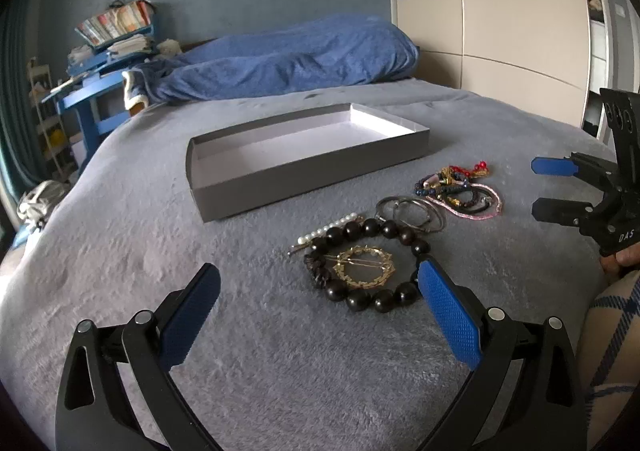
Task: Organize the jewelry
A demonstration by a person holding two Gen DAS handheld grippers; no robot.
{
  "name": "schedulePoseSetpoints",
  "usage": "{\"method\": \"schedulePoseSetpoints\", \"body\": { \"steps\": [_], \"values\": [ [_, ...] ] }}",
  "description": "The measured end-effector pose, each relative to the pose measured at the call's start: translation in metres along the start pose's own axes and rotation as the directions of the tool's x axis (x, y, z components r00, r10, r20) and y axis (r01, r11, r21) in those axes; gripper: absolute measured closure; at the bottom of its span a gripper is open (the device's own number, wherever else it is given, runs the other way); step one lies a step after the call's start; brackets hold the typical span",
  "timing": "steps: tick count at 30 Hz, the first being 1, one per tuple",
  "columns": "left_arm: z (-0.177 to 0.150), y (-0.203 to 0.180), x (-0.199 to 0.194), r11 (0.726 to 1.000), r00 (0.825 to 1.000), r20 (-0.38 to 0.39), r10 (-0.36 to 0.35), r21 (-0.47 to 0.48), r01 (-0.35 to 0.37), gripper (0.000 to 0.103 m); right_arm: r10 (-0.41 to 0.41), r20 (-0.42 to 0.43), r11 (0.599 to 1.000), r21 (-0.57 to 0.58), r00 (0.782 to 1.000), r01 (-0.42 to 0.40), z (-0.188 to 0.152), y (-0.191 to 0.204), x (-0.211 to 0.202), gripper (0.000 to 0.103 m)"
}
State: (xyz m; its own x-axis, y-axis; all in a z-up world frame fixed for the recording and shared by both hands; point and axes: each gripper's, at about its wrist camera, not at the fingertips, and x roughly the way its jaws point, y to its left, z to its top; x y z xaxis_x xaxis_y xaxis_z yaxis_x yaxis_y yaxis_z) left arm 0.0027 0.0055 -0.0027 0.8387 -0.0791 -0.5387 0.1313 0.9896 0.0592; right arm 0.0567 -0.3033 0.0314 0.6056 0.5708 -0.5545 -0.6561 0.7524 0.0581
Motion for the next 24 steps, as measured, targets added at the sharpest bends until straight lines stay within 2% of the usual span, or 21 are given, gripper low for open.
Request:
{"method": "schedulePoseSetpoints", "body": {
  "steps": [24],
  "values": [
    [-0.0014,0.0005,-0.0003,1.0,1.0,-0.002,0.002,0.0,-0.002,0.005,0.005,-0.002,1.0,0.007,1.0,-0.005,0.0002,-0.0021,0.0,0.005]
  ]
}}
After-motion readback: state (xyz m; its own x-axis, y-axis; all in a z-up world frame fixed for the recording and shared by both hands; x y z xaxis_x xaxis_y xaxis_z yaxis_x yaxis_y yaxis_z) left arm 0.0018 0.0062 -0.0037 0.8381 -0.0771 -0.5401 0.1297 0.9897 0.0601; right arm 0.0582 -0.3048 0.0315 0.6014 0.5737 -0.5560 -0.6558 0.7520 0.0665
